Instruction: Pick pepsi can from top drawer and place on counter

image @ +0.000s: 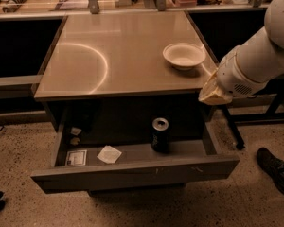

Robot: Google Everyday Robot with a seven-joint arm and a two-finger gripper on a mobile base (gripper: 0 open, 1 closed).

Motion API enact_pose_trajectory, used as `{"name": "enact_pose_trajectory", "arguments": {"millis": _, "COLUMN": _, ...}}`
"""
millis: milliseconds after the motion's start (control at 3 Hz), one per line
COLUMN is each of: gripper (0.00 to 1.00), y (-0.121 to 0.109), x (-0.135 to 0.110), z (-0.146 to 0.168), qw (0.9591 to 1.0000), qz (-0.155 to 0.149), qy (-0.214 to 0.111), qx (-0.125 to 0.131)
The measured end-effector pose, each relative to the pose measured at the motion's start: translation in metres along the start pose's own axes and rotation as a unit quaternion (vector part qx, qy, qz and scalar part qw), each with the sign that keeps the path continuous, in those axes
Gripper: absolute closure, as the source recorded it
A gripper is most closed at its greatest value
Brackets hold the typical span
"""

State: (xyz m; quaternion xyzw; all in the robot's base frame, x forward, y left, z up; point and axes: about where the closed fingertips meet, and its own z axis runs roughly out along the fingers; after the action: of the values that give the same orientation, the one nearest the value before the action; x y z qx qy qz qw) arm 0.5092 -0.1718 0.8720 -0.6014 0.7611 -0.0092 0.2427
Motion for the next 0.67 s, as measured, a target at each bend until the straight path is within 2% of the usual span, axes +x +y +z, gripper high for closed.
{"name": "enact_pose_trajectory", "arguments": {"millis": 333, "gripper": 1.00, "y": 0.000, "x": 0.000, "z": 0.000, "qw": 1.0000, "qz": 0.000, "qy": 0.000, "qx": 0.000}}
{"name": "enact_pose_trajectory", "arguments": {"millis": 667, "gripper": 1.00, "y": 0.004, "x": 0.015, "z": 0.016, "qw": 0.9999, "qz": -0.004, "qy": 0.009, "qx": -0.009}}
